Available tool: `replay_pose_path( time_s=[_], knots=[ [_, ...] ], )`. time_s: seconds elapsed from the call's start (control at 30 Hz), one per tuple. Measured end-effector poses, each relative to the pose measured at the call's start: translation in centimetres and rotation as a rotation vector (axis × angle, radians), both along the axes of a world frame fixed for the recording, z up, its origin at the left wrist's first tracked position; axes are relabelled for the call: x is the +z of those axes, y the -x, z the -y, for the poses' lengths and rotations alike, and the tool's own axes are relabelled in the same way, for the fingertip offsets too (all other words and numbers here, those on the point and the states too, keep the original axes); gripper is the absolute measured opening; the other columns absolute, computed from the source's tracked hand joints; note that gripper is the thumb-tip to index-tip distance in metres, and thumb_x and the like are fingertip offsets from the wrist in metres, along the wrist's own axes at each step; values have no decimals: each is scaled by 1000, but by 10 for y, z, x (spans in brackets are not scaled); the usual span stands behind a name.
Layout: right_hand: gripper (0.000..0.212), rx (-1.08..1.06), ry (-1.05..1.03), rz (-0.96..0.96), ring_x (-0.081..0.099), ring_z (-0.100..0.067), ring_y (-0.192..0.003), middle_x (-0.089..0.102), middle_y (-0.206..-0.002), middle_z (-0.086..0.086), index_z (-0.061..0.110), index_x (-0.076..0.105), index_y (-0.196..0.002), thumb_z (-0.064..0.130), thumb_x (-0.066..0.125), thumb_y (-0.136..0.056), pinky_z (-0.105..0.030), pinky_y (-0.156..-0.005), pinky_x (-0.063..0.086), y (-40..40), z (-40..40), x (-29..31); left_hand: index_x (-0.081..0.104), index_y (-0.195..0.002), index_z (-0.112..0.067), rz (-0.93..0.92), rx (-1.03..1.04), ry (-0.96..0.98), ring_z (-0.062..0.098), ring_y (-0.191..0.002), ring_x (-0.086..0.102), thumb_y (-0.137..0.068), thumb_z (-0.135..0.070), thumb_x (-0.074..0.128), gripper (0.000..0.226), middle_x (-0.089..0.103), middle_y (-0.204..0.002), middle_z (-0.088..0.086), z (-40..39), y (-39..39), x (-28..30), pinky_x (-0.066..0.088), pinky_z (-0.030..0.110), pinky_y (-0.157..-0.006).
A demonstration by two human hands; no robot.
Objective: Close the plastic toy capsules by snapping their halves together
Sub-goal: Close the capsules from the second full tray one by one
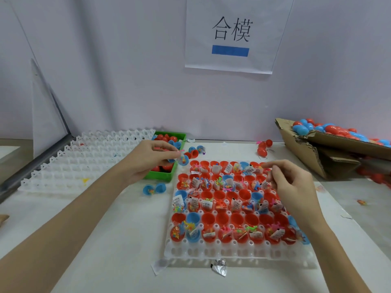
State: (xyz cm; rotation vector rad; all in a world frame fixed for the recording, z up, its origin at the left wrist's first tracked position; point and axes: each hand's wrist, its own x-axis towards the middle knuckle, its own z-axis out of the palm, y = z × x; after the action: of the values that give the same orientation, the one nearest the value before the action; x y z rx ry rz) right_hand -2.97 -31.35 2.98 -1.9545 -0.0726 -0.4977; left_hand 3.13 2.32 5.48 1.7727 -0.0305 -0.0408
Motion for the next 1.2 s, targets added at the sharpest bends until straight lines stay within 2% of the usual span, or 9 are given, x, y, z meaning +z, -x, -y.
replay_pose_path(
  time_s=[0.13,0.23,0.3,0.4,0.5,0.7,0.9,1.1,1.2],
  knots=[
    [22,273,74,94,68,-4,-82,72,-91,11,26,68,-118,15,56,-103,-15,-67,54,15,-42,19,84,-93,-14,-81,-37,261,21,-99,77,-68,-26,90,28,80,-106,8,12,43,-2,61,22,-79],
    [38,443,297,32,63,5,-108,65,-117,25,39,55,-137,32,61,-100,-15,-83,56,21,-80,22,84,-96,-11,-103,-52,393,20,-93,76,-71,-24,87,28,79,-107,12,23,64,-15,60,21,-77],
    [47,478,367,17,59,9,-113,60,-127,25,40,50,-143,34,63,-99,-14,-89,55,20,-97,19,82,-99,-6,-86,-39,437,22,-92,74,-74,-21,86,30,77,-106,15,28,72,-23,62,25,-79],
    [37,433,334,23,63,7,-103,66,-117,23,35,61,-134,30,67,-98,-17,-90,56,18,-108,10,79,-101,-5,-45,-8,443,22,-90,71,-76,-25,85,33,76,-103,17,33,77,-33,60,24,-77],
    [29,416,210,62,66,3,-97,68,-102,26,39,66,-121,27,70,-95,-14,-81,55,20,-110,-4,78,-98,-12,17,2,393,22,-90,72,-78,-30,83,28,77,-103,17,38,81,-39,57,22,-75],
    [31,407,106,76,69,-8,-93,72,-101,17,32,69,-125,18,68,-97,-24,-80,60,21,-110,-11,79,-94,-20,236,33,222,19,-85,76,-82,-36,80,20,78,-88,5,47,88,-43,61,24,-74],
    [21,376,-53,22,73,-6,-87,76,-93,15,26,75,-113,14,68,-98,-22,-77,60,22,-112,-17,80,-101,-25,321,27,112,15,-93,76,-86,-36,75,19,79,-98,-3,48,92,-41,61,24,-83],
    [12,357,-264,-45,77,-14,-79,79,-92,5,19,78,-104,16,71,-96,-26,-73,62,19,-105,-15,73,-118,-14,319,-87,94,11,-106,73,-94,-7,72,25,76,-111,-7,52,90,-35,57,17,-87],
    [12,363,-312,-44,78,-15,-78,79,-91,5,19,79,-103,15,71,-96,-21,-70,60,20,-101,-12,74,-115,-16,331,-75,46,11,-100,74,-97,-10,70,20,76,-107,-6,58,82,-26,57,18,-84]
  ],
)
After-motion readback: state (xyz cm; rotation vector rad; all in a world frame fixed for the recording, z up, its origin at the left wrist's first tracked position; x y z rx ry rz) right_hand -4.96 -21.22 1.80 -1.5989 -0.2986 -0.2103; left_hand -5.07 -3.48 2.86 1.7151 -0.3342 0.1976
